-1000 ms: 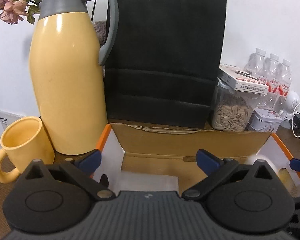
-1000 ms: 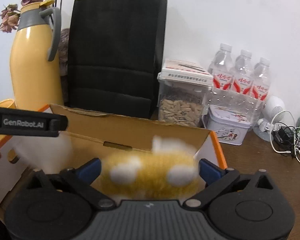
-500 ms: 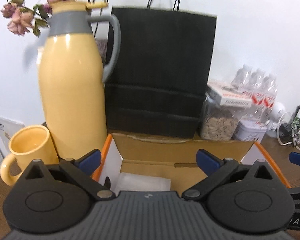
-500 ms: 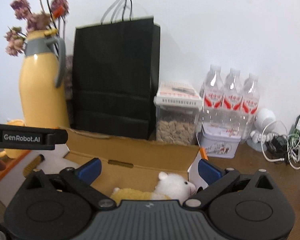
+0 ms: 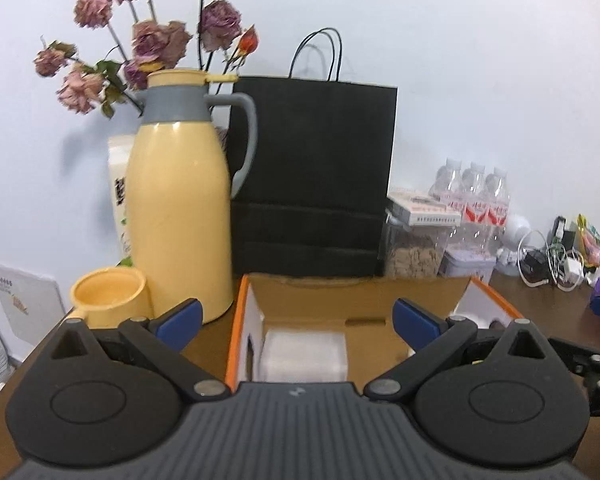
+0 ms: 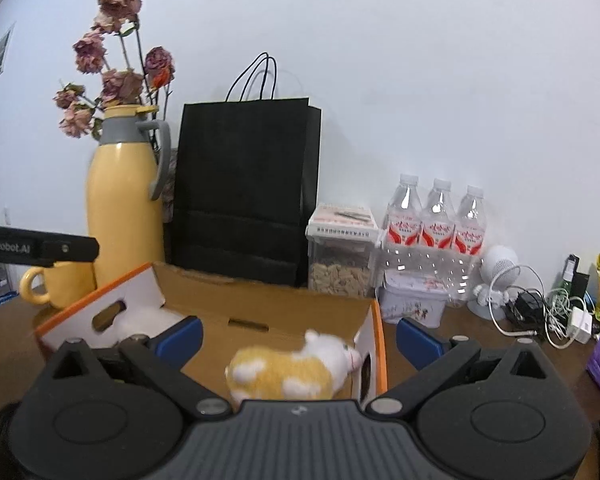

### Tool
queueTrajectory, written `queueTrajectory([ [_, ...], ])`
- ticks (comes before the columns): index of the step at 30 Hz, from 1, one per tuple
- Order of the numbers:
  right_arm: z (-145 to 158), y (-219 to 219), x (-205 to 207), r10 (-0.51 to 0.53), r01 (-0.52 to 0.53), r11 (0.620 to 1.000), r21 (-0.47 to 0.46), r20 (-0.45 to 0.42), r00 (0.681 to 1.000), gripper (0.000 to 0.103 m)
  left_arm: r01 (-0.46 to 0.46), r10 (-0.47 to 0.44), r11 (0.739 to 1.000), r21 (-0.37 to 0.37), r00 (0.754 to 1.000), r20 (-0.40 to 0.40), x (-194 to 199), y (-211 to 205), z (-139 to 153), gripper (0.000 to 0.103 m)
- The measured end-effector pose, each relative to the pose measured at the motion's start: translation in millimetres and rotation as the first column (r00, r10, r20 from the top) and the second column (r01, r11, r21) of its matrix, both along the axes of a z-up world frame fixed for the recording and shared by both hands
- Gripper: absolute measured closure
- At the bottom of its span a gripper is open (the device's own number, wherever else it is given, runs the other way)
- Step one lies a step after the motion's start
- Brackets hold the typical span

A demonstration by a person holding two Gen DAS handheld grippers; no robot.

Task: Organize objects
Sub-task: 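Move the left gripper to a white cap while the right approaches another cap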

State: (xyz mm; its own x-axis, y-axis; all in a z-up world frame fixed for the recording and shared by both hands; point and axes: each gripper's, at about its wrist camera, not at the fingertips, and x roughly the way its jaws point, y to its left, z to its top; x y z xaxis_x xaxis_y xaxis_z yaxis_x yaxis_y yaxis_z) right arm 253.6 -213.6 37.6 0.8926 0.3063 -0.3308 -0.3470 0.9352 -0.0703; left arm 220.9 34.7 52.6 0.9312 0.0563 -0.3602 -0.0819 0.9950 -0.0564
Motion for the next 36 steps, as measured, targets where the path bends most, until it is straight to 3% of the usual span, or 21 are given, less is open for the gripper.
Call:
queueTrajectory([
  [9, -42.1, -21.1, -55.3, 0.013, -0.015, 1.000, -0.020, -0.124, 0.992, 0.002, -0.027, 0.022, 0.999, -0.032, 0.990, -0.138, -40.6, 14.9, -38.0, 0.000],
  [18, -65.8, -38.8, -96.6, 0.030, -0.037, 0.999, -0.024, -0.224, 0.974, 0.016, -0.083, 0.071, 0.996, -0.037, 0.965, -0.253, -72.9, 23.1, -64.0, 0.000],
  [21, -66.4, -36.2, -100.5, 0.061, -0.068, 0.997, -0.024, -0.223, 0.973, 0.024, -0.088, 0.076, 0.995, -0.036, 0.962, -0.261, -81.0, 21.4, -64.5, 0.000],
  [26, -73.7, -21.7, -100.2, 0.110, -0.135, 0.987, -0.086, -0.253, 0.961, 0.046, -0.092, 0.081, 0.995, -0.030, 0.959, -0.270, -94.5, 17.5, -62.8, 0.000],
  [30, -79.6, -9.2, -95.8, 0.120, -0.165, 0.970, -0.178, -0.243, 0.963, 0.056, -0.104, 0.094, 0.994, -0.024, 0.958, -0.273, -104.7, 16.3, -61.4, 0.000],
  [33, -82.4, -5.8, -91.0, 0.138, -0.189, 0.962, -0.196, -0.246, 0.959, 0.065, -0.115, 0.105, 0.993, -0.022, 0.956, -0.275, -112.3, 15.9, -60.8, 0.000],
  [36, -82.9, -5.6, -94.6, 0.144, -0.191, 0.961, -0.202, -0.227, 0.963, 0.065, -0.125, 0.115, 0.992, -0.021, 0.954, -0.276, -118.1, 15.5, -60.4, 0.000],
])
